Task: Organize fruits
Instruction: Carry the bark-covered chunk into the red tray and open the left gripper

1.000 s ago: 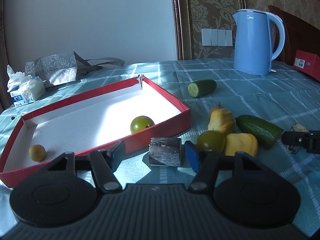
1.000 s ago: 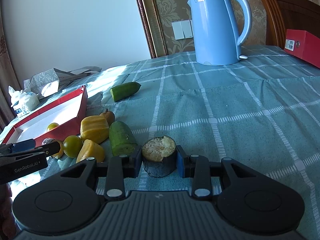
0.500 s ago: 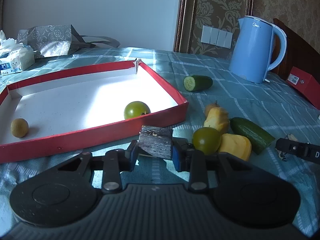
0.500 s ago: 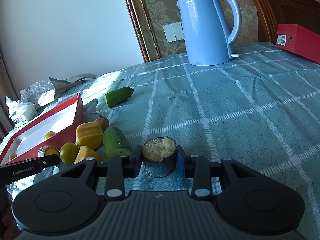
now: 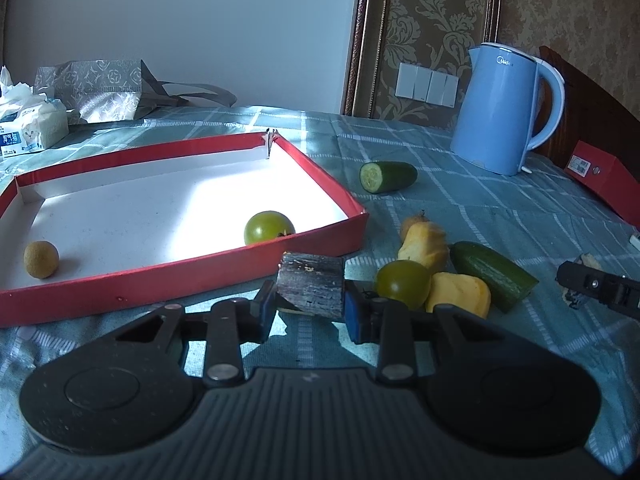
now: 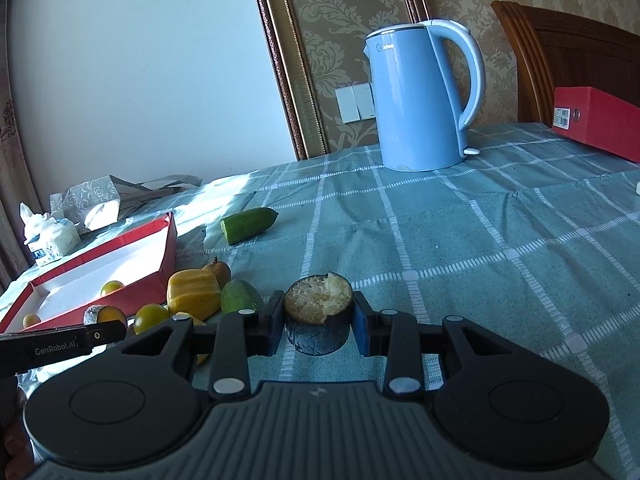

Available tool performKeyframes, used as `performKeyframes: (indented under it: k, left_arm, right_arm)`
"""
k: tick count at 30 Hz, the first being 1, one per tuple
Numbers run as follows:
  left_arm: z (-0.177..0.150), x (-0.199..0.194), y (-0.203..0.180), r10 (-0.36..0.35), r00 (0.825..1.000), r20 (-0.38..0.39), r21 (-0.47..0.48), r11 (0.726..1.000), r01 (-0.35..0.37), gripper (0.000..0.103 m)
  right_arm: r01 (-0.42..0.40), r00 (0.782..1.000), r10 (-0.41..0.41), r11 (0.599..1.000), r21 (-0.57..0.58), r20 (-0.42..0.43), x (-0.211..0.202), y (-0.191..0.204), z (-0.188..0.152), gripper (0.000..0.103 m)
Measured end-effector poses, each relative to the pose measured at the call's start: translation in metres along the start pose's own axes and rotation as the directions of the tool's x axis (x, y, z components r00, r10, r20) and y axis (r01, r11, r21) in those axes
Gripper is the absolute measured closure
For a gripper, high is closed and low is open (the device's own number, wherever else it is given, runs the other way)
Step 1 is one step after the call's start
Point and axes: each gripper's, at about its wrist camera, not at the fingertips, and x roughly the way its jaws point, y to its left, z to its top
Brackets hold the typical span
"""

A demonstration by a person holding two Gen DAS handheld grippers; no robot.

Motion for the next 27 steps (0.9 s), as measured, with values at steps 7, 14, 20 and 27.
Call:
performKeyframes:
  k: [7,14,20,27]
  left_arm:
    - [0.0,-0.004,0.0,-0.004,1.0,0.016,0.004,1.0,0.004,0.072]
    - [0.003,-0.014,0.006,-0.025,0.997,0.079,-0.029,0.999,0.027,0.072]
    - [0.007,-0.022,0.01,0.015,0.991,0.134,-0.037,0.999,-0.01,0.072]
    - [0.015,-0.019,0.039,0.109,0.983,0.146,-0.106,0.99,-0.094,0.072]
  right_arm:
    - [0.007,0.999,-0.006,1.0,0.028,-0.044,0.007,-0.004,0.0,0.069]
    - [0.001,0.998,0.003,0.998,0.064,-0.059,0.009,-0.01,0.0,0.069]
    - [-0.003,0.998,0.009,0.996,0.086,-0.067,0.011,-0.013,-0.001,0.069]
    - [-0.009,0.996,0.017,0.995,0.098,-0.083,0.013,-0.016,-0.001,0.069]
